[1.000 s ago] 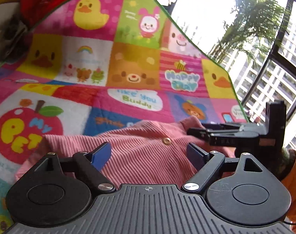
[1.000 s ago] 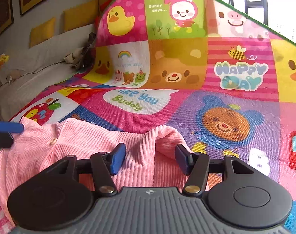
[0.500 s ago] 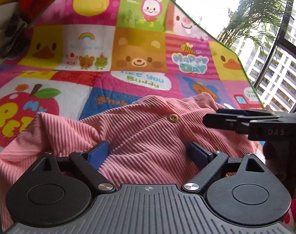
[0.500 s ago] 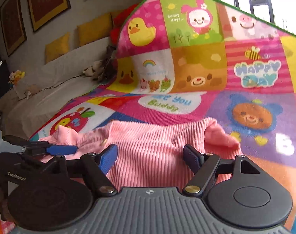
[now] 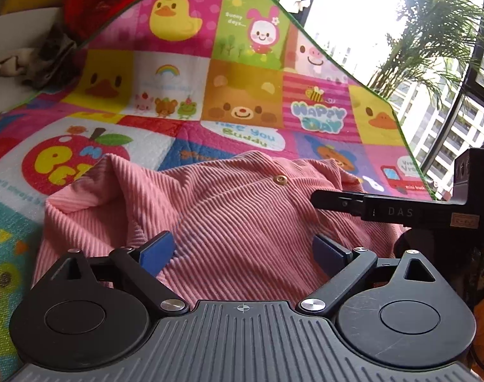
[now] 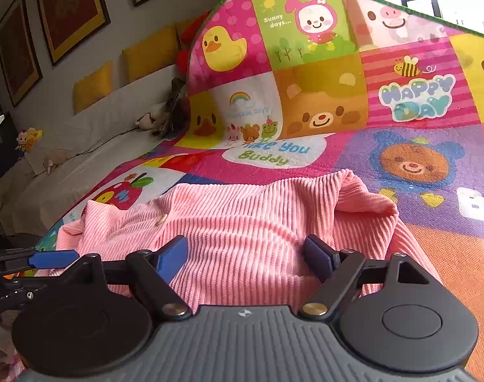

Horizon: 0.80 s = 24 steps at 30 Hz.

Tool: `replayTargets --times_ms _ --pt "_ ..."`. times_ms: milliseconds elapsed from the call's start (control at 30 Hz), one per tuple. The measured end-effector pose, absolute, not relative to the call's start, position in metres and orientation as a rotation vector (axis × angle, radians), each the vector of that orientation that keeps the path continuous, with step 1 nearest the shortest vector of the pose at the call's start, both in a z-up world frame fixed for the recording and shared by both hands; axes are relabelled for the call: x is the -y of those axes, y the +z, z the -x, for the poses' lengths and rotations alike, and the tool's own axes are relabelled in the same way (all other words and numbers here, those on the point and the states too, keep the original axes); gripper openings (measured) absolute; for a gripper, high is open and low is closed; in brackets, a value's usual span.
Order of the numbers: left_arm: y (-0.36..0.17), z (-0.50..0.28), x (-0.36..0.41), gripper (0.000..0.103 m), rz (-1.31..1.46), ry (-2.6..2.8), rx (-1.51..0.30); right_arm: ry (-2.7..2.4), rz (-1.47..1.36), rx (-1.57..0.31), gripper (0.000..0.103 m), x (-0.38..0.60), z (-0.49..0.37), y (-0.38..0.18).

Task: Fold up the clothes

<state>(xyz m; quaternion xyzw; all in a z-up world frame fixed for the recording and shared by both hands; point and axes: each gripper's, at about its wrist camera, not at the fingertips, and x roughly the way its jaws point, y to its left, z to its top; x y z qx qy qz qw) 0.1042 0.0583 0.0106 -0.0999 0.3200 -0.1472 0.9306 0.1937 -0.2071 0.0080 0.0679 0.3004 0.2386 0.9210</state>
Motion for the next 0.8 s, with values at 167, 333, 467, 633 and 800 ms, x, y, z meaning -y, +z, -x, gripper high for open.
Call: replayTargets --times_ms 167,333,467,633,800 --pt "0.012 -0.094 -0.066 0.097 0.240 -0.289 -0.650 0.444 0.057 -0.598 0.092 0.192 -0.163 0.016" --pt "-0.002 -0.101 -0.075 0.098 0.241 -0.182 -0.678 0.409 0.168 -0.686 0.103 0.183 -0.168 0.006" --pt "-0.008 -0.099 -0.078 0.100 0.249 -0.178 -0.657 0.419 0.146 -0.702 0.103 0.187 -0.170 0.005" --pt "-0.007 -0.095 -0.080 0.101 0.266 -0.140 -0.653 0.454 0.061 -0.719 0.103 0.199 -0.174 0.004" --pt "0.004 -0.065 -0.086 0.100 0.271 -0.024 -0.605 0.460 0.044 -0.715 0.103 0.201 -0.174 0.003"
